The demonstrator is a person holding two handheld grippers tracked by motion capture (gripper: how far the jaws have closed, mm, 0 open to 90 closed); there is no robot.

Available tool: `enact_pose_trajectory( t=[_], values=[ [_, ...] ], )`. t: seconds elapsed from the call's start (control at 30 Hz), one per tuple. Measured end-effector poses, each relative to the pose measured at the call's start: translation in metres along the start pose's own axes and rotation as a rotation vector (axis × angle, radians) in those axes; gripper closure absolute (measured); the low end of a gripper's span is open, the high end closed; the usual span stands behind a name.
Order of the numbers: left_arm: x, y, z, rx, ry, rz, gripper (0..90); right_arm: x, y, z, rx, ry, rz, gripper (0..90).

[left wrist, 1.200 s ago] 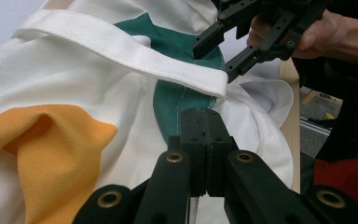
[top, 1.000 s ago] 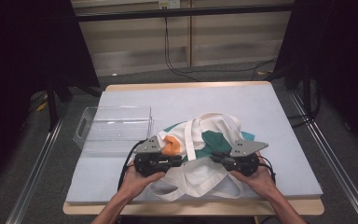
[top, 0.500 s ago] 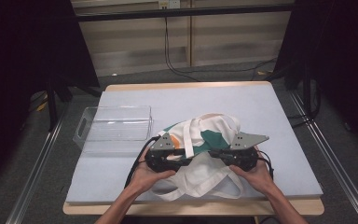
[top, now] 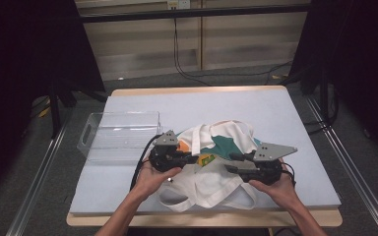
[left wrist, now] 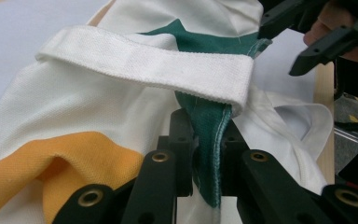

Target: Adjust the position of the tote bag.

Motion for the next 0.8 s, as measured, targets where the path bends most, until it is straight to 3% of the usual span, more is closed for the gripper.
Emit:
enact_pose_trajectory(
  t=[0.33,0.53,0.6,0.67,0.8],
  values=[
    [0.008,-0.015,0.011,0.042,0.018,-0.003,81.1,0.020,-0.009,-0.012,-0.010,-0.003,0.005,54.3],
    [0.012,-0.021,0.021,0.040,0.008,0.007,81.1,0.011,-0.007,-0.024,-0.024,-0.057,0.019,51.2],
    [0.013,-0.024,0.023,0.039,0.003,0.008,81.1,0.005,-0.008,-0.027,-0.029,-0.080,0.043,46.6],
    [0.013,-0.030,0.024,0.053,0.001,0.011,81.1,-0.002,-0.012,-0.034,-0.020,-0.120,0.072,44.4],
    [0.013,-0.034,0.025,0.074,0.011,0.016,81.1,-0.007,-0.012,-0.042,-0.025,-0.158,0.082,42.2]
  ],
)
Point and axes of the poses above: each handheld gripper's, and its own axes: x roughly backward along the jaws, z roughly out of its top, y roughly to its right, the point moved 6 cm from there along -x, roughly forward along the jaws, and after that the axes turned 11 degrees about -x, right-handed, at the moved point
